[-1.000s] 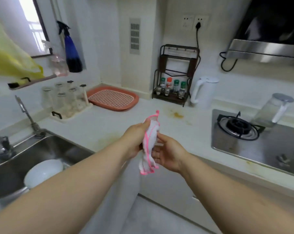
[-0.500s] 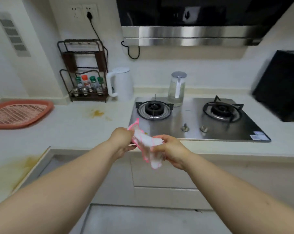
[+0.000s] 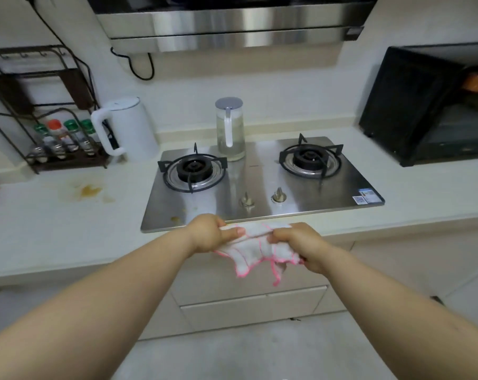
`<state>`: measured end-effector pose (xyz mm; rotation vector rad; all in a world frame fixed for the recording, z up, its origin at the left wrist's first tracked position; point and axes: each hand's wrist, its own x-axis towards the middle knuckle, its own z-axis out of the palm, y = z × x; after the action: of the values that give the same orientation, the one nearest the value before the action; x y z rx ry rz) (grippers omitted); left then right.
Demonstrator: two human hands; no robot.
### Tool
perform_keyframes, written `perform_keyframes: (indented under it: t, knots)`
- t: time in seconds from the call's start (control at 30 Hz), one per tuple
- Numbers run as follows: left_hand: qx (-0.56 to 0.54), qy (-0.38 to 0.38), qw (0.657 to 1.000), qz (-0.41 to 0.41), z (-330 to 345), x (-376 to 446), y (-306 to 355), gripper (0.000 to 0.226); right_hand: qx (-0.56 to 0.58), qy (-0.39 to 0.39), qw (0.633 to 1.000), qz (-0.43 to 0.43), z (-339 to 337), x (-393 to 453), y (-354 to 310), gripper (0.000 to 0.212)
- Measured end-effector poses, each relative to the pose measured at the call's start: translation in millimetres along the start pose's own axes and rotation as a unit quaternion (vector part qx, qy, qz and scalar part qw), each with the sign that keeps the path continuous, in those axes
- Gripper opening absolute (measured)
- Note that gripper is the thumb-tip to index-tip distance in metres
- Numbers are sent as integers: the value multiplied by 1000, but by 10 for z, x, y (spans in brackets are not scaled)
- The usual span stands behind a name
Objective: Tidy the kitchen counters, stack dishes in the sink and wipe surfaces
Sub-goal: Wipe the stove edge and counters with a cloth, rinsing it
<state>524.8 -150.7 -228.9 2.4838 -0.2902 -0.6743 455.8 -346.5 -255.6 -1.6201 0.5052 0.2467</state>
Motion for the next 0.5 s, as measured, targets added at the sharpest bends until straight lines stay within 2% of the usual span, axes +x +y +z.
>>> perform_keyframes:
  t: [0.1, 0.17, 0.2, 0.3, 0.37, 0.47, 0.5]
  knots:
    - [87, 42, 995, 11, 60, 151, 124, 56, 183, -93, 978, 21, 66, 10, 3, 13]
    - [52, 71, 996, 27, 155, 315, 233, 58, 243, -123, 962, 12, 110, 65, -61, 28]
    - [22, 79, 996, 36, 196, 369, 303, 52, 247, -121, 961, 2, 138, 107, -91, 35]
    - [-21, 83, 995, 53, 409, 474, 481, 41, 217, -34, 976, 0, 87, 182, -63, 45]
    - [-25, 78, 995, 52, 515, 527, 533, 35, 177, 53, 983, 19, -142, 209, -17, 35]
    - [0, 50, 998, 45, 686, 690, 618, 15, 98, 197, 976, 10, -686, 247, 69, 7]
    - [3, 45, 998, 41, 742, 740, 662, 12, 68, 233, 970, 11, -897, 343, 153, 13]
